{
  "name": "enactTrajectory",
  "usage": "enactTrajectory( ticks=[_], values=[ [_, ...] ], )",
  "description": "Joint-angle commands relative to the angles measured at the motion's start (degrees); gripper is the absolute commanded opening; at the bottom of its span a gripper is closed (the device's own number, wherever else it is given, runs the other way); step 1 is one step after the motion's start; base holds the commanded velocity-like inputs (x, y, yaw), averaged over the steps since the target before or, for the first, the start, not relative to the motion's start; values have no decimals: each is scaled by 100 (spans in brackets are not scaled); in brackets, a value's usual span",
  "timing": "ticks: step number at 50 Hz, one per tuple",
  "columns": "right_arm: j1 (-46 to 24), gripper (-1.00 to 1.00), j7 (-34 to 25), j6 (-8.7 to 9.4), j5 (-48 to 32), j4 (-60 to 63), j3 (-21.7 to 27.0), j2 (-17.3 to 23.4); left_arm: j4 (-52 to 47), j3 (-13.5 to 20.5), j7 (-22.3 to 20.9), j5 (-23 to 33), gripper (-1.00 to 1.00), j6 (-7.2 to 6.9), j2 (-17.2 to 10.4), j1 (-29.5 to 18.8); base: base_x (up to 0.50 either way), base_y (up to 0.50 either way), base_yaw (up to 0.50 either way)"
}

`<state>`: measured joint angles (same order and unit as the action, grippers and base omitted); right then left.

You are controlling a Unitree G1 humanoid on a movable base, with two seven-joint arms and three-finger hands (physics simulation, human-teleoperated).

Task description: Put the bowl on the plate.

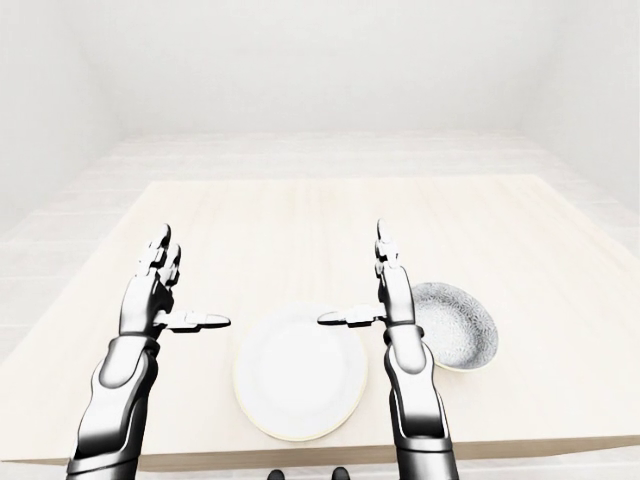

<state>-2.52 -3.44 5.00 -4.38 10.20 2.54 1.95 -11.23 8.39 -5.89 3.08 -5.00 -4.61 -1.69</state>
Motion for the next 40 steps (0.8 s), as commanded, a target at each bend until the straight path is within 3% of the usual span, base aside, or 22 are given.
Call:
enactTrajectory(
  ticks=[1, 18, 26, 34, 36, 40],
  values=[
    [17, 100, 27, 0, 3, -62, 34, 20, -39, 6, -14, 7, 100, 0, -23, -43, 0, 0, 0],
    [298, 100, -392, 0, -1028, 1406, 480, 556, -327, 60, -193, 39, 100, 0, -36, 157, 0, 0, 0],
    [423, 100, -1124, 0, -1873, 2247, 768, 832, -506, 109, -298, 109, 100, 0, -52, 221, 0, 0, 0],
    [519, 100, -1722, 0, -2335, 2613, 1205, 853, -656, 171, -412, -162, 100, 0, 56, 254, 0, 0, 0],
    [539, 100, -1858, 0, -2459, 2673, 1331, 849, -656, 43, -455, 35, 100, 0, -28, 307, 0, 0, 0],
    [501, 100, -2034, 0, -2583, 2721, 1474, 827, -761, 85, -461, -57, 100, 0, 55, 312, 0, 0, 0]
  ],
)
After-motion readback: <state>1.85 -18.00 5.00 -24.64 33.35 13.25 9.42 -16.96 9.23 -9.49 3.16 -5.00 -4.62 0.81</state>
